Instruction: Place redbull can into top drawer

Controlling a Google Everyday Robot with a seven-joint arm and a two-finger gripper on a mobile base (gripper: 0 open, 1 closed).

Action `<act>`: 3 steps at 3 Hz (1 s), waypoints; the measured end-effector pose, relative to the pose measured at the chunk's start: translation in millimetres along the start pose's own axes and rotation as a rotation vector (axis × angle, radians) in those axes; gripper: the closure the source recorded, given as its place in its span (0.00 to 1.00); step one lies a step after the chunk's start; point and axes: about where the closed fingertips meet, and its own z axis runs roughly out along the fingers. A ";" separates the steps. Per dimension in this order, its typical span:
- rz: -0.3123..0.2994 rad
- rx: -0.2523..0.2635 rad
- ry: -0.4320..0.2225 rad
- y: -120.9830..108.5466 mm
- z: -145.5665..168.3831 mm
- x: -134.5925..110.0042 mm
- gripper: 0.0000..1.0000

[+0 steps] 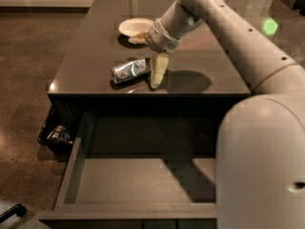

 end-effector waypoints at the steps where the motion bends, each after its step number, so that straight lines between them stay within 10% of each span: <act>1: -0.009 -0.003 -0.035 -6.7 7.3 -2.8 0.18; 3: -0.009 -0.003 -0.035 -6.8 7.3 -2.8 0.64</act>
Offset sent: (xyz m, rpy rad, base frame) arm 0.0051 0.0088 -0.0025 0.0285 0.0079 0.0204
